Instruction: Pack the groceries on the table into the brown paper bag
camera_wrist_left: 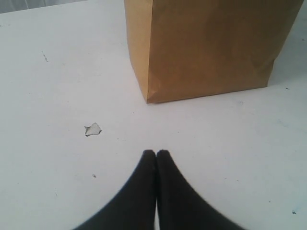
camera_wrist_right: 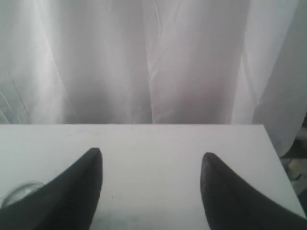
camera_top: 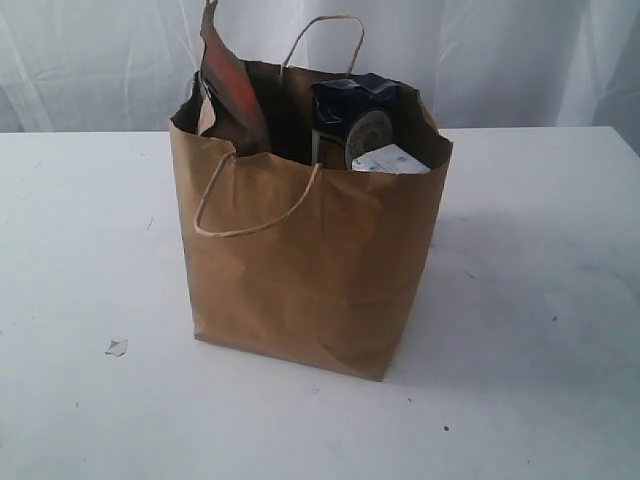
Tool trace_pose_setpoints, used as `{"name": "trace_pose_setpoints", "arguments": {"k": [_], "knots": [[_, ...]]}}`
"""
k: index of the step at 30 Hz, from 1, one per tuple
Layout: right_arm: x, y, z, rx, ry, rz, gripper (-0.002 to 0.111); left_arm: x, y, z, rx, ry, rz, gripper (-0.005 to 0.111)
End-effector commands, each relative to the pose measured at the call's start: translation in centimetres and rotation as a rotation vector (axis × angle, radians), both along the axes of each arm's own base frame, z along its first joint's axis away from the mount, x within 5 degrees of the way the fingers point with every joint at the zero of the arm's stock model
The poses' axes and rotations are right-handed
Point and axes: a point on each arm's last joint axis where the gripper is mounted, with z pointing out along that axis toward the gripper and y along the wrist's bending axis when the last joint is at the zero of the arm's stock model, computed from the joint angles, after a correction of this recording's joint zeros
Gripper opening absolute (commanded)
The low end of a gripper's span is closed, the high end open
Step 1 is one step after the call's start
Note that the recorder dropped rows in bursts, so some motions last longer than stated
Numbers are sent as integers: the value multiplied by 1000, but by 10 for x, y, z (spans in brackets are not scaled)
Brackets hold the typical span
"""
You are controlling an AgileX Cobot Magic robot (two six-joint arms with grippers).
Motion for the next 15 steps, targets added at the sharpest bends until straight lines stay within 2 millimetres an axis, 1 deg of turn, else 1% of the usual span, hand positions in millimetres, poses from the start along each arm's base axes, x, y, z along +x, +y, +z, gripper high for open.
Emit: {"name": "trace_pose_setpoints", "arguments": {"k": [1,4,6,7,8,9,11,12,15], "knots": [[45,-11,-50,30,136,33,56,0,0,-1,-12,8,6,0],[70,-8,-80,65,173,70,56,0,0,-1,-12,8,6,0],[83,-5,-93,98,188,101,56,0,0,-1,-12,8,6,0],[89,-1,-100,137,205,122,56,0,0,-1,-12,8,6,0],[94,2,-104,133,215,165,56,0,0,-1,-12,8,6,0],[99,12,-111,146,236,237,57,0,0,-1,-12,8,6,0],[107,25,-114,167,236,349,58,0,0,-1,-12,8,6,0],[113,32,-116,186,236,410,61,0,0,-1,-12,8,6,0],[127,47,-116,269,211,495,71,0,0,-1,-12,8,6,0]]}}
